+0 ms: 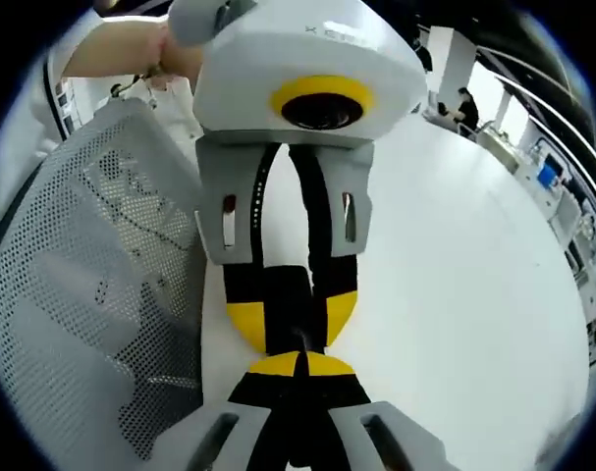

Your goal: Press the specified remote control buttons in sequence, fully releasing each button before pressing the next.

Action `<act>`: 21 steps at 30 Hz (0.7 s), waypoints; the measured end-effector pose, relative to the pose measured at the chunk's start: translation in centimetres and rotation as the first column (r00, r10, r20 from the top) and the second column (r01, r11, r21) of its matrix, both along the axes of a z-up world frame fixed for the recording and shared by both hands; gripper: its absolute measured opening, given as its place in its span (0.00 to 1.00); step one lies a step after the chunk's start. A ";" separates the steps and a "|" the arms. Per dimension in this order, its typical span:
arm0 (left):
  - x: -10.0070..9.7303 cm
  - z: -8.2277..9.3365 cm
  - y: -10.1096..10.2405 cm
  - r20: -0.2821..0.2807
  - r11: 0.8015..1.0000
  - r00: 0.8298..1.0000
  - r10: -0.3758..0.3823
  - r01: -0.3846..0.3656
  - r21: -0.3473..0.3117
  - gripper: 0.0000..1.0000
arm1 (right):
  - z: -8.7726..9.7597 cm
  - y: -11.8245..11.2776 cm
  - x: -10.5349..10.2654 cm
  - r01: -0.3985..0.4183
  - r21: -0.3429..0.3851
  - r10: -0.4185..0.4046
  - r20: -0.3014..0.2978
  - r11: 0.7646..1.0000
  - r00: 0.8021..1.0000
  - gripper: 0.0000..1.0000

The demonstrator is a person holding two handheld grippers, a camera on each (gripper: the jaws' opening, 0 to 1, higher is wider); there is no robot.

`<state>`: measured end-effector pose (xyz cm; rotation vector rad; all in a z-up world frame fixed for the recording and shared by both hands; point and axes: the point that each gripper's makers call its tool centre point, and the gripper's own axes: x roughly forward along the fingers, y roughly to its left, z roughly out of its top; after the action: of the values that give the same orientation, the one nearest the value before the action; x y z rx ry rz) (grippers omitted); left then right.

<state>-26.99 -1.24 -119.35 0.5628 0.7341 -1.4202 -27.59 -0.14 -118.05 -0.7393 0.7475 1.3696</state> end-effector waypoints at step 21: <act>-0.1 0.1 -0.1 0.020 1.000 1.000 -0.012 0.011 0.009 0.24 | -0.2 0.1 0.4 0.035 -0.021 -0.035 -0.018 0.999 0.999 0.00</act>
<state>-27.07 -1.31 -119.27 0.5883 0.7222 -1.4206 -27.22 -0.01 -118.30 -0.7276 0.7875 1.3403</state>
